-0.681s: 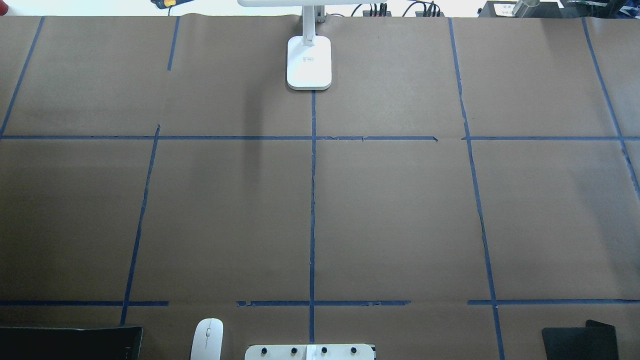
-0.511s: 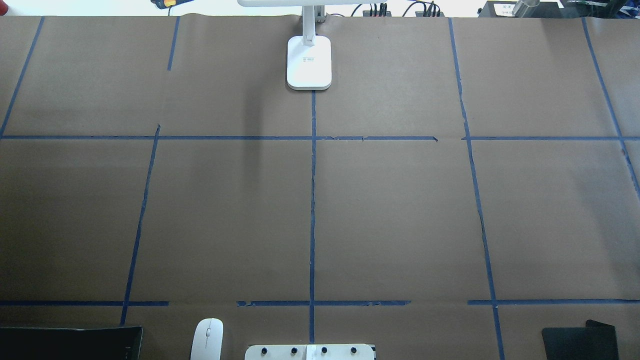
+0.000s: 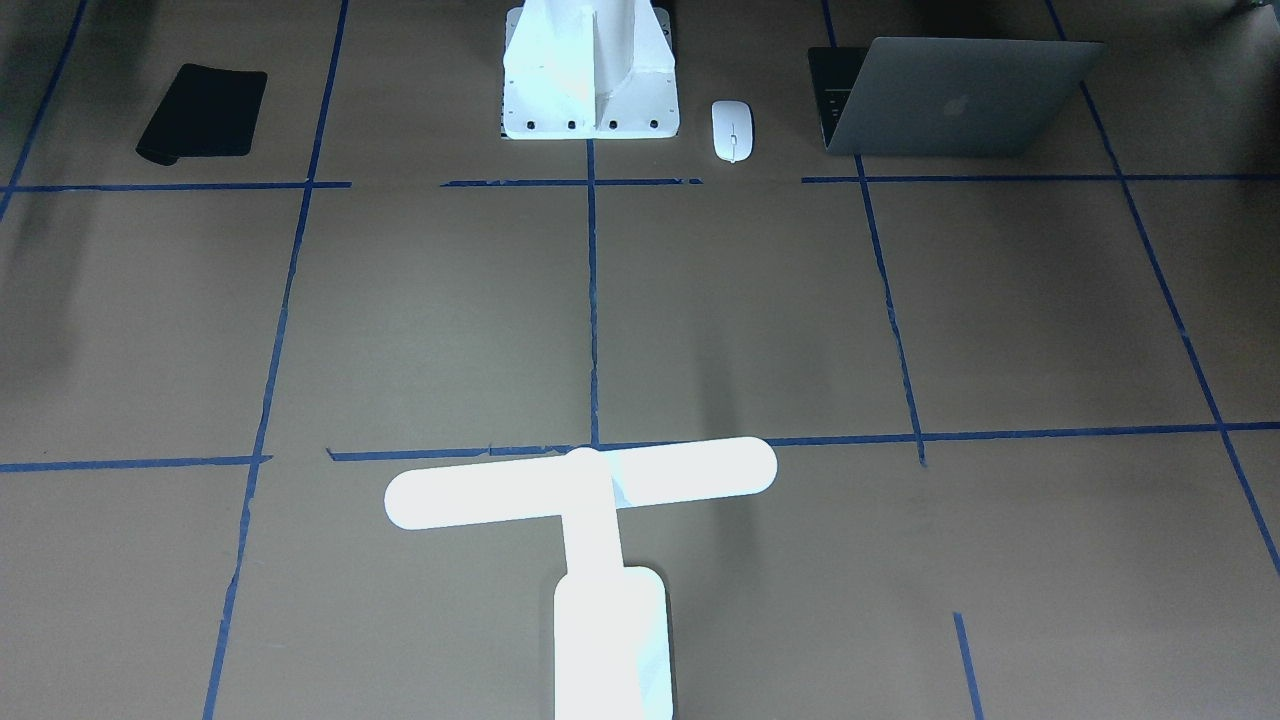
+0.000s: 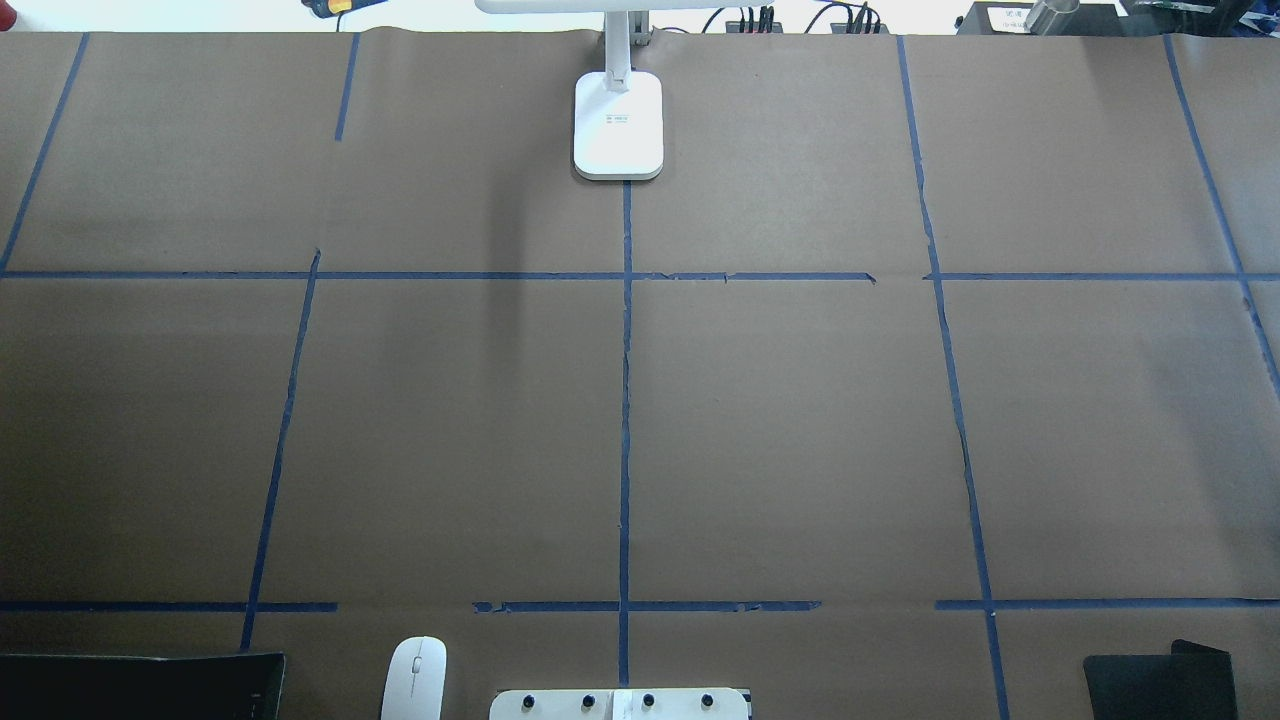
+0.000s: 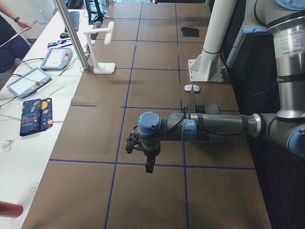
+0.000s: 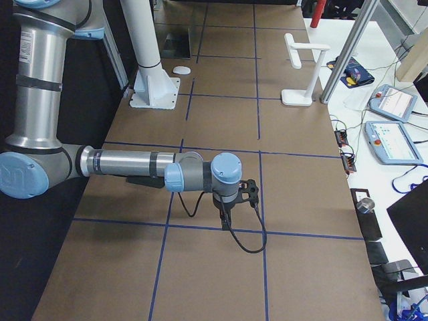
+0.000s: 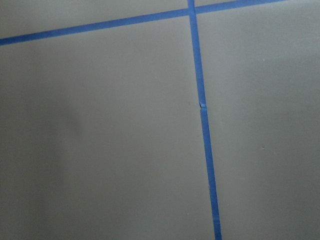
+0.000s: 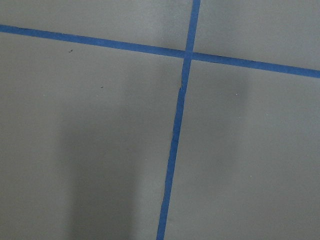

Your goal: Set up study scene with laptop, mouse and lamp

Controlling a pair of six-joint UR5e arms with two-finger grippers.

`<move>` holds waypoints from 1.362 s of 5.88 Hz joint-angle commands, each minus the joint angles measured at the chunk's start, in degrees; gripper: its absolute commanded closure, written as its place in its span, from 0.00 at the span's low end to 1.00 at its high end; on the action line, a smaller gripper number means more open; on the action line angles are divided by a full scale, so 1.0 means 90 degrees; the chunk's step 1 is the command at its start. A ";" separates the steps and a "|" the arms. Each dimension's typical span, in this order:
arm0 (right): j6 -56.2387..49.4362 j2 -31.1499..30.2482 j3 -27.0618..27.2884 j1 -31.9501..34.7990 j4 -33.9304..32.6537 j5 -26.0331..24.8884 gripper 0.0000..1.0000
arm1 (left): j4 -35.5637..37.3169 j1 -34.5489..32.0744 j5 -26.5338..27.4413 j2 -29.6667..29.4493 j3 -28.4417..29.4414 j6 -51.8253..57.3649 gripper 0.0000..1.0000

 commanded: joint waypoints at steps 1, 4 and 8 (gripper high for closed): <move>0.0000 -0.0003 0.0091 -0.0006 0.0000 -0.0005 0.00 | -0.0393 0.0059 0.0000 -0.0459 -0.0276 -0.0040 0.00; 0.0000 -0.0178 0.0209 -0.0006 -0.0010 0.0005 0.00 | -0.1088 0.0624 -0.0935 -0.0598 -0.0326 -0.0829 0.00; 0.0000 -0.0198 0.0170 -0.0007 -0.0010 -0.0005 0.00 | -0.2679 0.2300 -0.2422 -0.0328 -0.1521 -0.1038 0.00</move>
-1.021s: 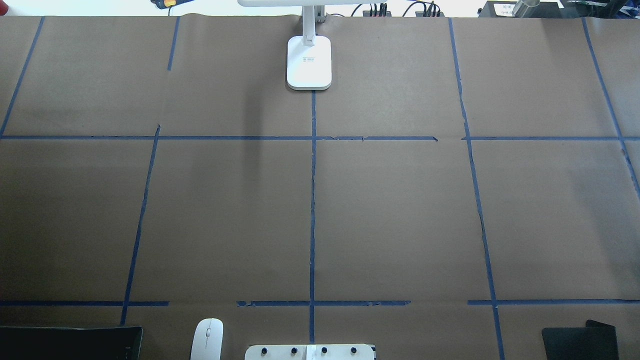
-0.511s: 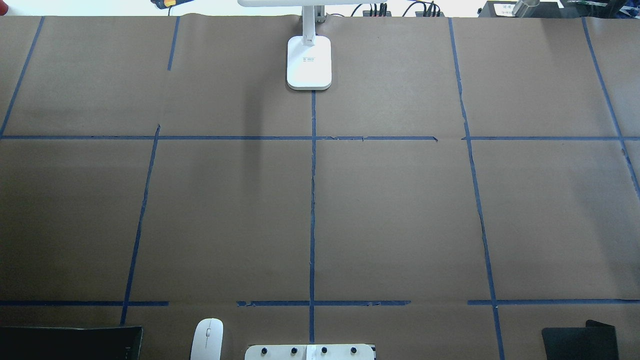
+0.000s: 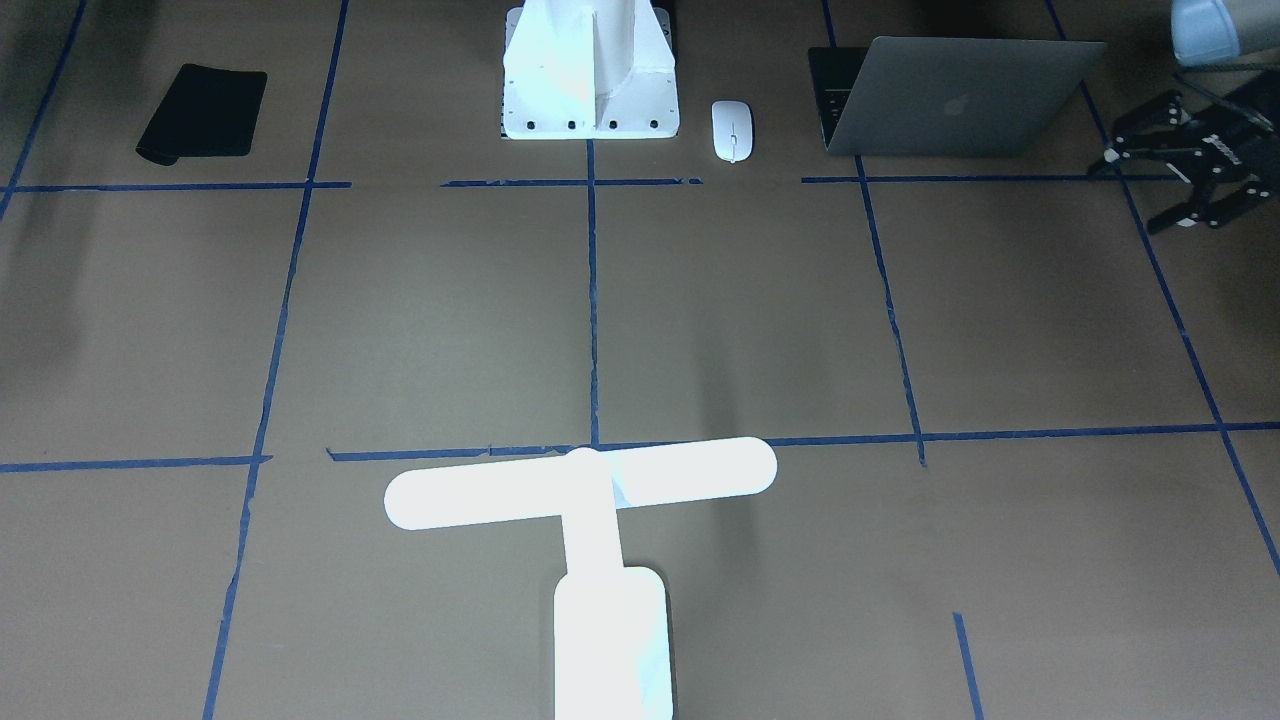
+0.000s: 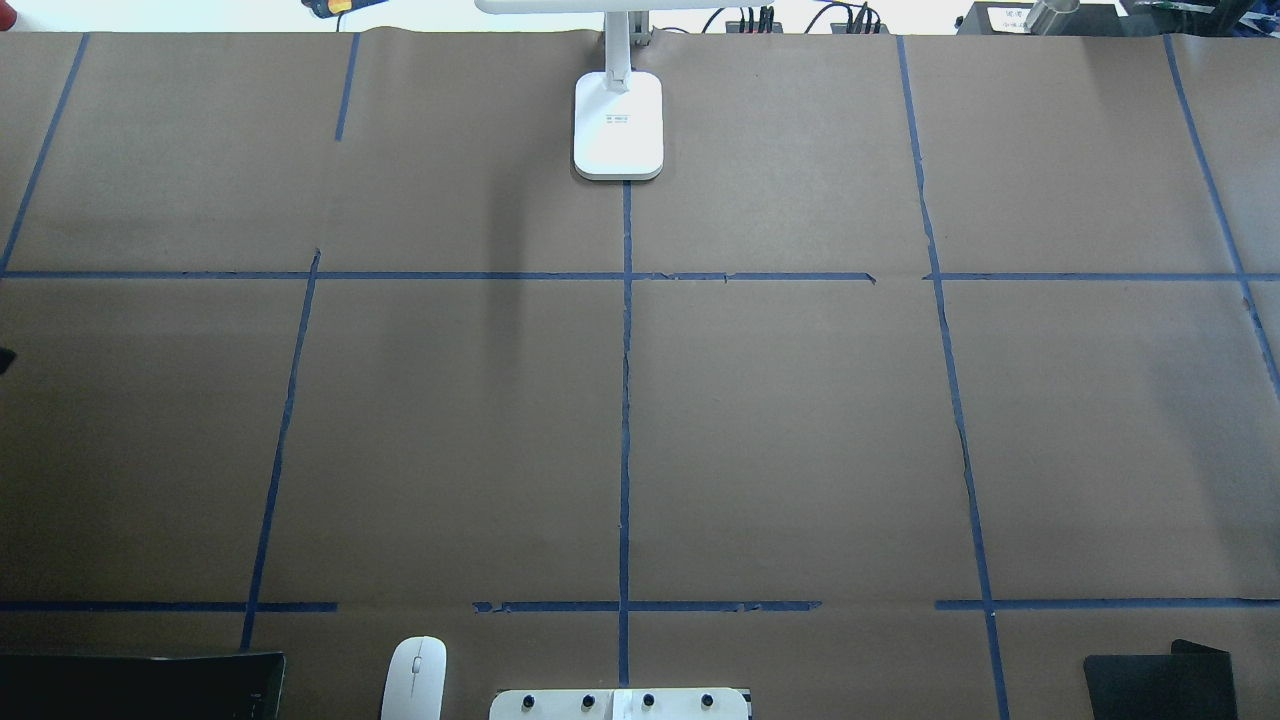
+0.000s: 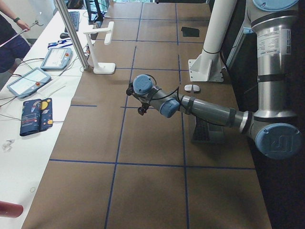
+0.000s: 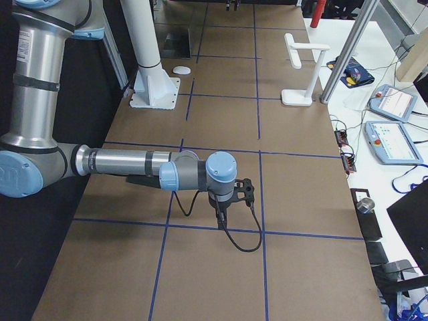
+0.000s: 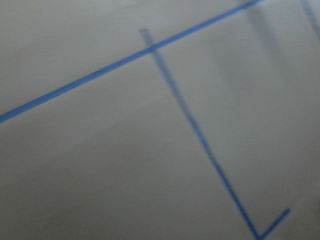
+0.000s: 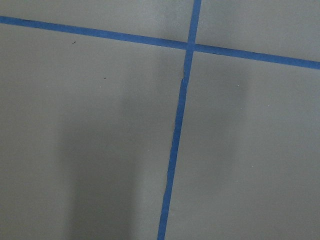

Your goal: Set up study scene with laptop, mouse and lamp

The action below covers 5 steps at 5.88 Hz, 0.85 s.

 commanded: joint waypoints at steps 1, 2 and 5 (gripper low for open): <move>0.0000 -0.0001 -0.0005 0.0000 0.0000 -0.0001 0.00 | -0.0303 0.0667 0.0089 0.0568 -0.1258 0.0565 0.00; 0.0010 0.0009 -0.0014 0.0000 0.0000 -0.0001 0.00 | -0.0304 0.1096 0.0370 0.0862 -0.1623 0.1275 0.00; 0.0010 0.0009 -0.0024 0.0000 0.0000 -0.0010 0.00 | -0.0304 0.2092 0.0539 0.1956 -0.2329 0.2773 0.00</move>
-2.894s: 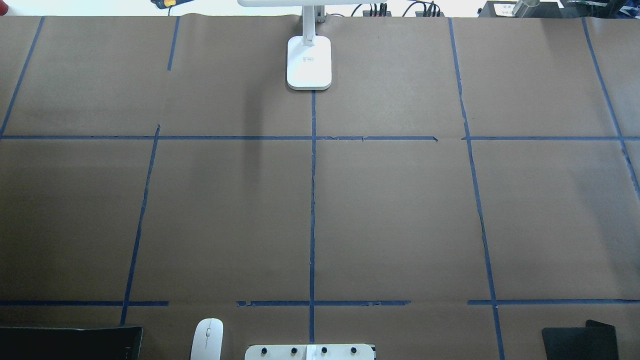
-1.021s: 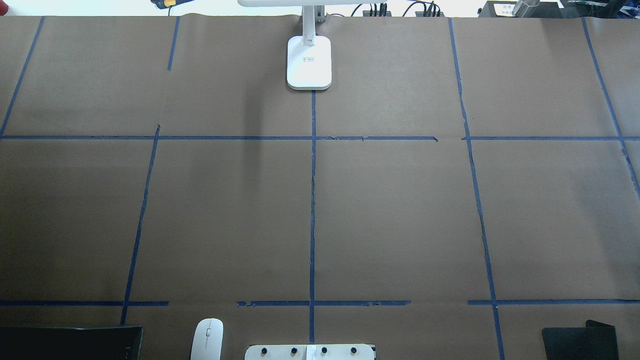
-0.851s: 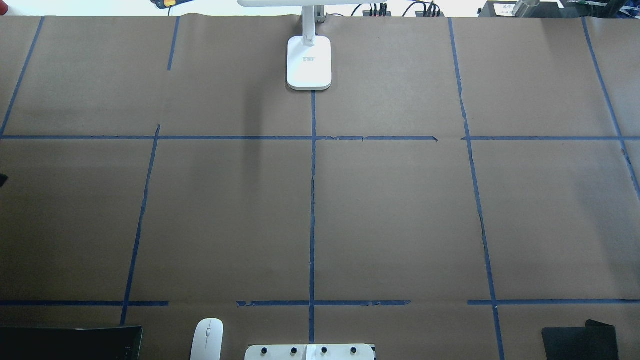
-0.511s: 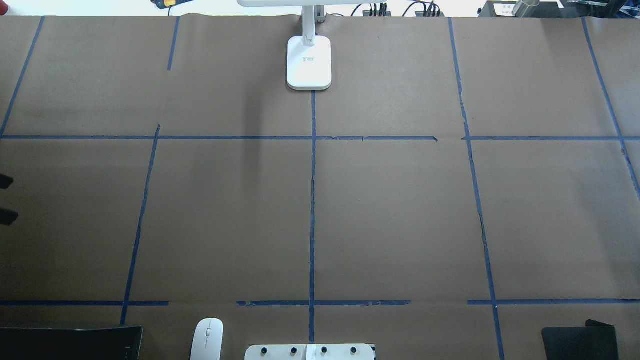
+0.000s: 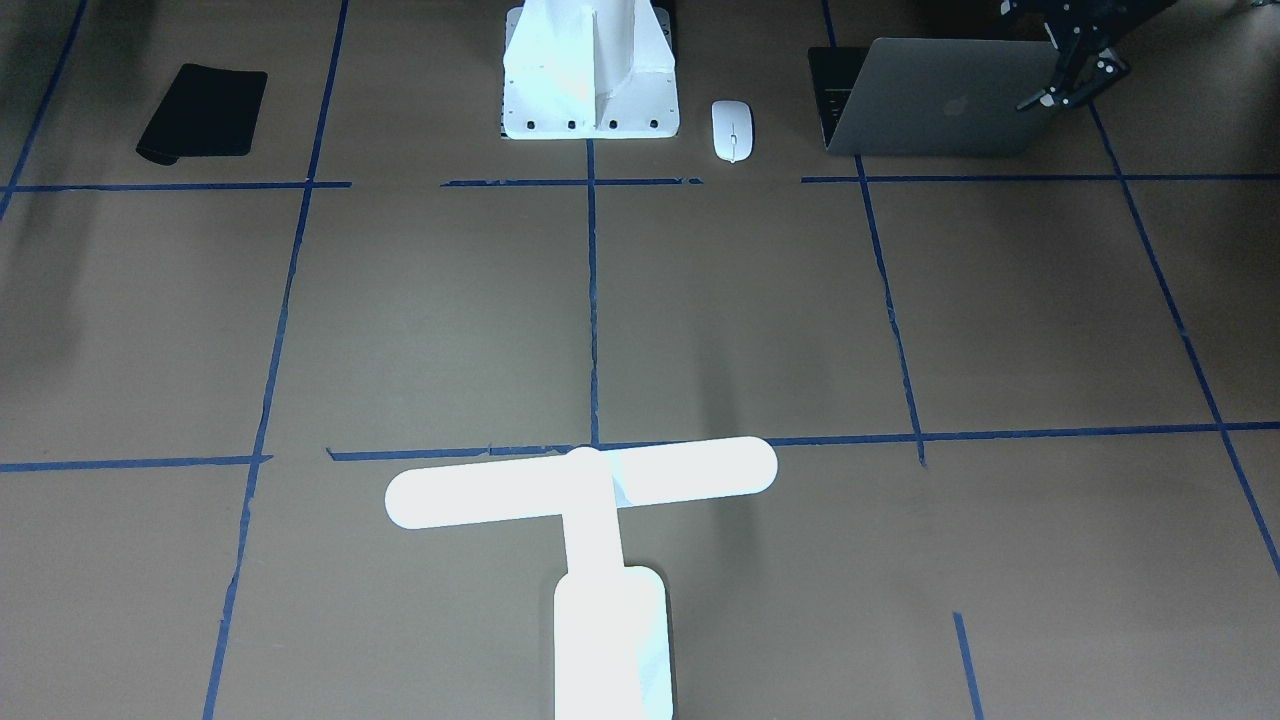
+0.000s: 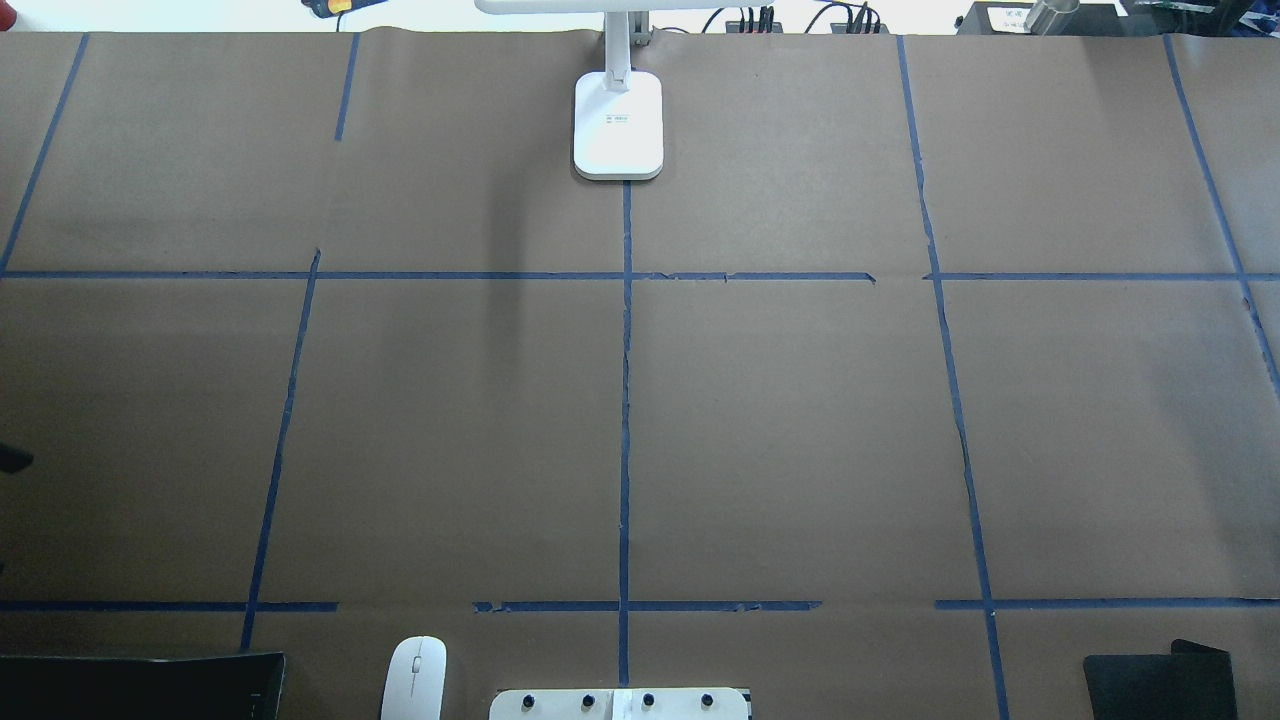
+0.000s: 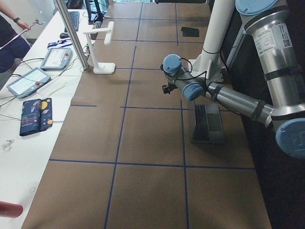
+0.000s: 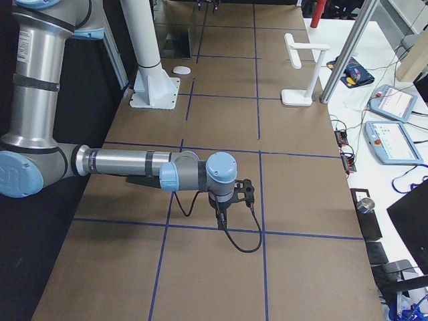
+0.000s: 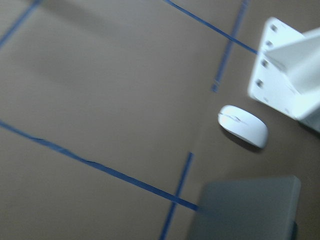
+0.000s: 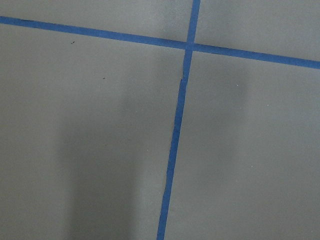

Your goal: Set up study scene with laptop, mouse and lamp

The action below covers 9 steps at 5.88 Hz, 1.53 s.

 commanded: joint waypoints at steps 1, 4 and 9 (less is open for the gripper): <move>-0.0010 -0.0009 -0.0003 0.0000 0.0000 -0.0002 0.00 | 0.0019 0.0738 0.0350 0.0505 -0.0159 0.0850 0.00; 0.0000 0.0000 -0.0003 0.0000 0.0000 -0.0002 0.00 | 0.0281 0.1269 0.1017 0.0614 -0.0101 0.0884 0.00; -0.0010 -0.0009 -0.0003 0.0000 0.0000 -0.0002 0.00 | 0.0595 0.1620 0.1300 0.0410 0.0114 0.0893 0.49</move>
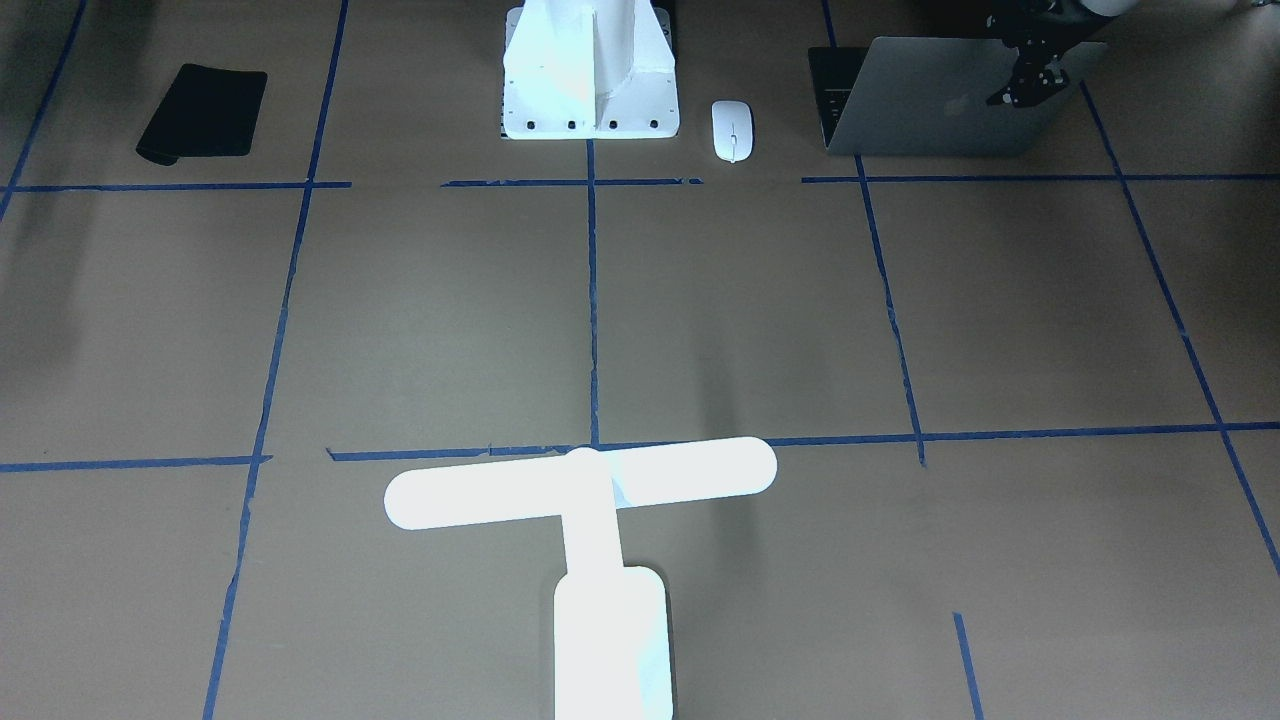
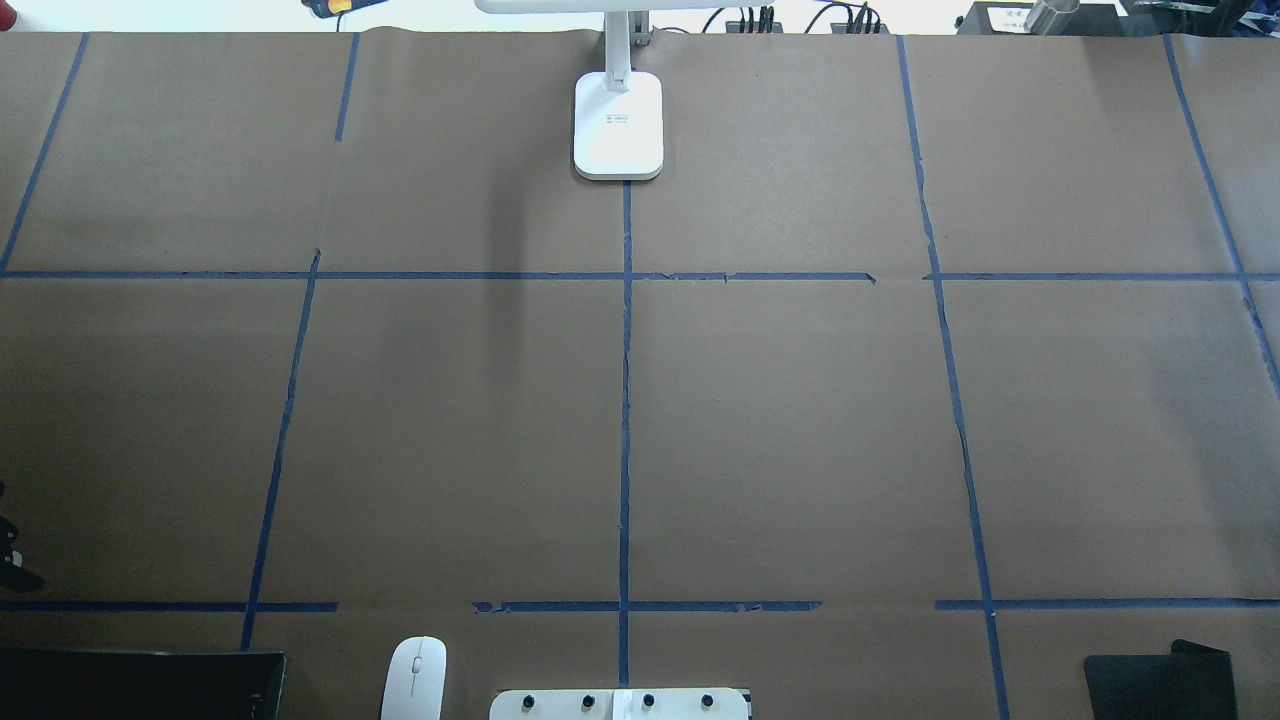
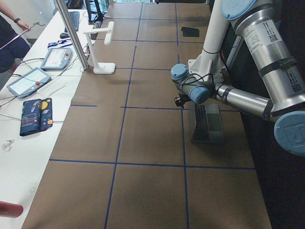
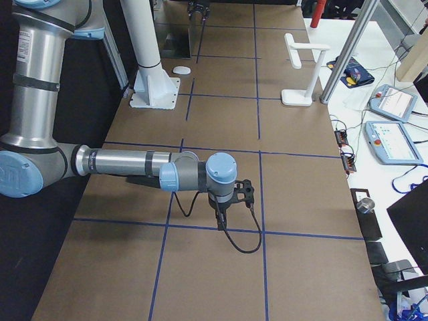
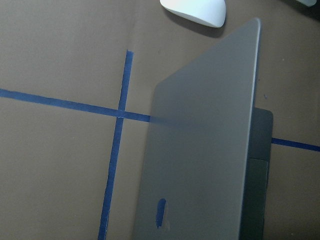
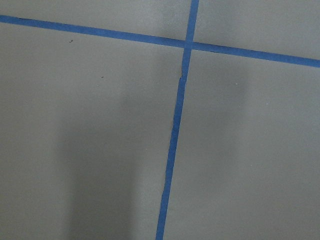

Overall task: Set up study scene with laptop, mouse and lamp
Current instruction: 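Carry the grey laptop with the left gripper out over the table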

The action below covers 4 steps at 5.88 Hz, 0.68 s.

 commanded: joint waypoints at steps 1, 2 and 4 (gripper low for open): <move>-0.0002 -0.0004 0.0007 0.0000 0.0002 0.0000 0.00 | -0.0006 0.0077 0.0053 -0.0104 0.0020 0.0026 0.65; -0.0002 -0.0004 0.0017 0.0000 0.0002 0.0000 0.00 | -0.0006 0.0057 0.0189 -0.0104 0.0020 0.0345 0.79; -0.0002 0.0006 0.0036 0.0000 0.0002 -0.0010 0.00 | -0.0006 -0.0369 0.0171 -0.0201 -0.0019 0.1443 1.00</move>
